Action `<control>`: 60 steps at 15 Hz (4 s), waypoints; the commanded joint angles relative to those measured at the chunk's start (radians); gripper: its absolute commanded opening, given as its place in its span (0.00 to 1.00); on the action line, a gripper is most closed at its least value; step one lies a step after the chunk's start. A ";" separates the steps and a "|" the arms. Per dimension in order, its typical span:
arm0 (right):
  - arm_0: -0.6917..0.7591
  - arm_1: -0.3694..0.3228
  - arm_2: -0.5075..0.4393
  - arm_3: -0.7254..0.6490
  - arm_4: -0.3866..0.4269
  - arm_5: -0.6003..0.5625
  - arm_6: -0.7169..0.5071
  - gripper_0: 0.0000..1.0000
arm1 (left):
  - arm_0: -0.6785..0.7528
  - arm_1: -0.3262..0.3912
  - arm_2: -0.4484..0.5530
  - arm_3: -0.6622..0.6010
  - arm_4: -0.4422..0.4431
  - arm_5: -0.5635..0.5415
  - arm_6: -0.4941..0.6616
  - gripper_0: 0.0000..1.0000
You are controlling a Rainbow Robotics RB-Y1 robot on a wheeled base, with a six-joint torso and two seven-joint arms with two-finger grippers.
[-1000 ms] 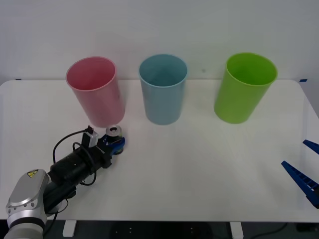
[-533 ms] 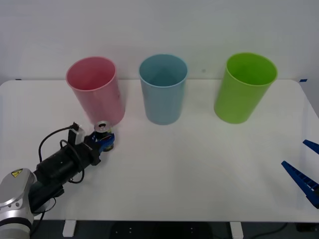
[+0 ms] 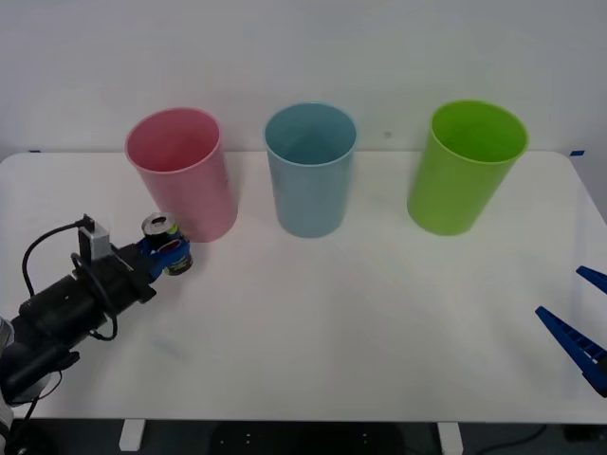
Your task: Grasp the object on the table and drop it into the matching bin: aluminum can to the light blue bin, PET bottle to the pink bin.
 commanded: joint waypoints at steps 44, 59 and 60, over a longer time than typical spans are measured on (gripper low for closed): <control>0.000 0.000 0.000 0.000 0.000 0.000 0.000 1.00 | -0.721 -0.041 -0.426 0.193 -0.172 0.466 0.399 0.01; 0.000 0.000 0.000 0.000 0.000 0.000 0.000 1.00 | -0.720 -0.060 -0.428 0.193 -0.155 0.467 0.391 1.00; 0.000 0.000 0.000 0.000 0.000 0.000 0.000 1.00 | -0.720 -0.055 -0.426 0.193 -0.150 0.467 0.392 1.00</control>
